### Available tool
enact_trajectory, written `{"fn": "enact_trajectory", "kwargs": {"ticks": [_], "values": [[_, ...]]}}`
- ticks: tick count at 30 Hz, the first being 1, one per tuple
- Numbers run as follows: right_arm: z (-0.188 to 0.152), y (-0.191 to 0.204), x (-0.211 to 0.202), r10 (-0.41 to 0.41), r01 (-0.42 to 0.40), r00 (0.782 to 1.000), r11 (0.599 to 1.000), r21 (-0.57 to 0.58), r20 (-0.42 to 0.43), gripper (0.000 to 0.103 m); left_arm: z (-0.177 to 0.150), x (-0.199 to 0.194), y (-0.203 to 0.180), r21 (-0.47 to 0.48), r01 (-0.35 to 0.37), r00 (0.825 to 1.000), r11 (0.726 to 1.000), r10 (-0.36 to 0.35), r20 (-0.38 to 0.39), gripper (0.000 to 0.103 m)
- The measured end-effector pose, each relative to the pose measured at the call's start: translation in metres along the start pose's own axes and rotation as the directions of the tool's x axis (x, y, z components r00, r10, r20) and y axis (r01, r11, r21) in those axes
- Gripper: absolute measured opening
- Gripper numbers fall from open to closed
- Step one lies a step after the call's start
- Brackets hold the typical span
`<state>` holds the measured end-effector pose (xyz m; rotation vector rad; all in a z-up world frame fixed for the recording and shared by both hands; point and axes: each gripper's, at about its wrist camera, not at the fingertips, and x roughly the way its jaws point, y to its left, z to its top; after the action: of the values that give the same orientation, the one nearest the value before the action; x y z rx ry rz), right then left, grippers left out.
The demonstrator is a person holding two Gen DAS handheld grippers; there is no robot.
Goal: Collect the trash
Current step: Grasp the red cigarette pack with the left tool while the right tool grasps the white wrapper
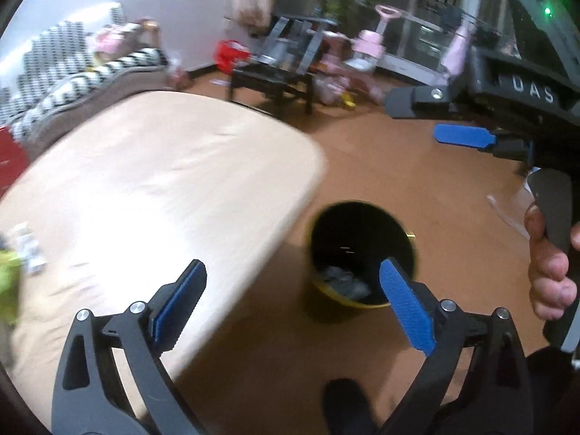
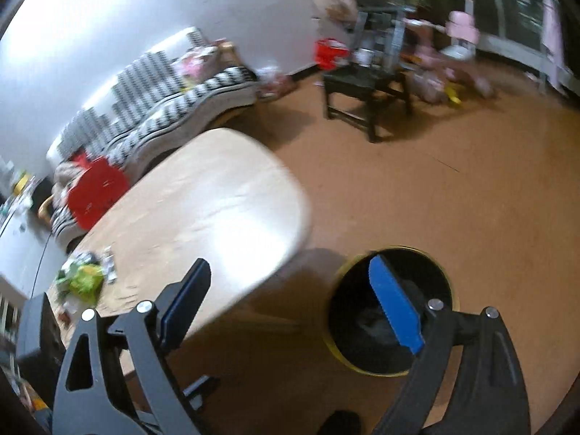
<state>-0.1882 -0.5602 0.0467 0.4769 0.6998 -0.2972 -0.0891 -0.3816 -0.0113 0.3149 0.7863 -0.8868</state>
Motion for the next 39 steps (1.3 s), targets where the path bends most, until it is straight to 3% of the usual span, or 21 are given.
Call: {"fn": "enact_trajectory", "kwargs": {"ticks": [4, 8, 11, 14, 19, 22, 27, 32, 37, 39], "values": [[-0.003, 0.074, 0.013, 0.084, -0.086, 0.996, 0.990, -0.108, -0.023, 0.086, -0.017, -0.046, 0.065, -0.092, -0.100, 0.995, 0.991, 0.102, 0.020, 0.093], [-0.010, 0.155, 0.028, 0.147, -0.156, 0.988, 0.962, -0.224, -0.054, 0.086, -0.040, -0.088, 0.138, -0.216, -0.176, 0.983, 0.960, 0.185, 0.020, 0.093], [-0.018, 0.210, 0.039, 0.196, -0.212, 0.977, 0.932, -0.294, -0.081, 0.086, -0.062, -0.123, 0.186, -0.286, -0.248, 0.964, 0.925, 0.266, 0.025, 0.093], [-0.027, 0.260, 0.051, 0.221, -0.243, 0.970, 0.904, -0.352, -0.100, 0.086, -0.089, -0.157, 0.230, -0.338, -0.336, 0.931, 0.879, 0.363, 0.019, 0.093], [-0.041, 0.317, 0.076, 0.216, -0.249, 0.968, 0.861, -0.443, -0.125, 0.086, -0.130, -0.199, 0.300, -0.449, -0.387, 0.904, 0.806, 0.427, -0.012, 0.093], [-0.047, 0.330, 0.089, 0.190, -0.230, 0.973, 0.846, -0.480, -0.131, 0.086, -0.156, -0.214, 0.323, -0.481, -0.414, 0.890, 0.773, 0.455, -0.036, 0.093], [-0.053, 0.336, 0.107, 0.164, -0.214, 0.976, 0.839, -0.501, -0.142, 0.086, -0.175, -0.221, 0.349, -0.516, -0.425, 0.886, 0.744, 0.459, -0.068, 0.093], [-0.053, 0.342, 0.127, 0.151, -0.214, 0.975, 0.843, -0.494, -0.165, 0.085, -0.173, -0.208, 0.357, -0.506, -0.434, 0.884, 0.745, 0.461, -0.080, 0.093], [-0.055, 0.345, 0.165, 0.098, -0.200, 0.971, 0.838, -0.508, -0.220, 0.082, -0.169, -0.178, 0.376, -0.457, -0.443, 0.888, 0.771, 0.446, -0.107, 0.093], [-0.059, 0.344, 0.188, 0.055, -0.181, 0.967, 0.836, -0.519, -0.249, 0.077, -0.174, -0.160, 0.391, -0.434, -0.477, 0.874, 0.764, 0.463, -0.146, 0.093]]}}
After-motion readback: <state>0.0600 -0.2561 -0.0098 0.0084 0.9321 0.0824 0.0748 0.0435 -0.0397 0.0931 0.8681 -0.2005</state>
